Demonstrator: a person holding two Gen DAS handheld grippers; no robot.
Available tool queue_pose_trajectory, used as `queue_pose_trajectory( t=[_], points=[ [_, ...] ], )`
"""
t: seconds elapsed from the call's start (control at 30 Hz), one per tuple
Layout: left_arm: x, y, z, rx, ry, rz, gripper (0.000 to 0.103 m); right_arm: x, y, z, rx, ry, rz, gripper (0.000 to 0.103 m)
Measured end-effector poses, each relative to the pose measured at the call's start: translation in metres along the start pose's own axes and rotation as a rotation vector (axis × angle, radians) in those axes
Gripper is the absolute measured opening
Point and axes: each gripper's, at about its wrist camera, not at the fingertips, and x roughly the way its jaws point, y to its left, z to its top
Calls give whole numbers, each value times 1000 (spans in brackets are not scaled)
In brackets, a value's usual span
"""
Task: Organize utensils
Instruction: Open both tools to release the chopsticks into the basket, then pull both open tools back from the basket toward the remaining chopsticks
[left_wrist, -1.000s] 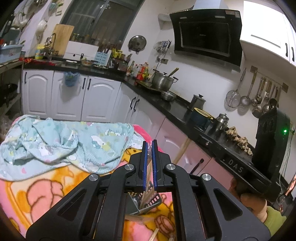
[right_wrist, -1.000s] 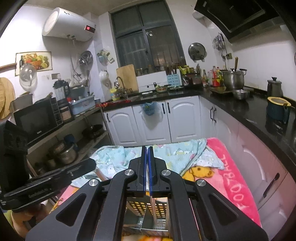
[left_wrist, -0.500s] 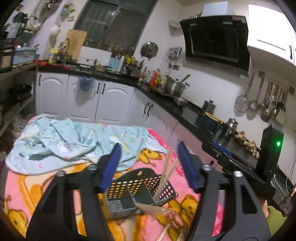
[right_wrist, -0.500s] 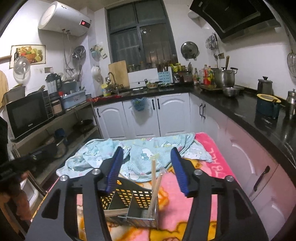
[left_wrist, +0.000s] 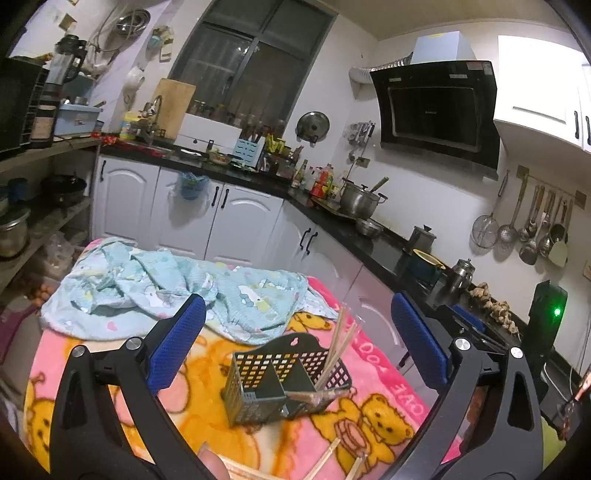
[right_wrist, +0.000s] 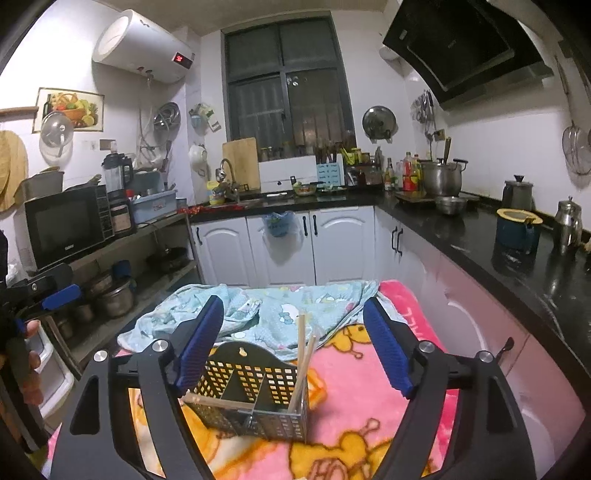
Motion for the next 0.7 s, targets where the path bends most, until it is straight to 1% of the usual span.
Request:
queue_pose_trajectory(
  t=[0.17,0.27,0.3,0.33,0.37,0.5,0.7],
  points=[
    [-12,-1,-15,-8,19,-1,92,-18,5,-9,-22,2,3,76],
    [-18,-4,-25,6,32,2,92,-31,8,-16,-40,5,4,76],
    [-19,-5,-27,10,37,2,92,-33,10,-18,-45,6,4,78],
    [-21,-7,-31,14,40,-1,92,-37,11,-21,-50,6,2,82],
    [-24,-8,-35,20,44,-2,92,-41,12,-22,-53,4,1,82],
    [-28,-12,-47,39,55,3,92,-53,15,-30,-67,7,6,83],
    [-31,-13,-68,63,96,15,92,-67,19,-45,-81,23,18,86]
  ],
)
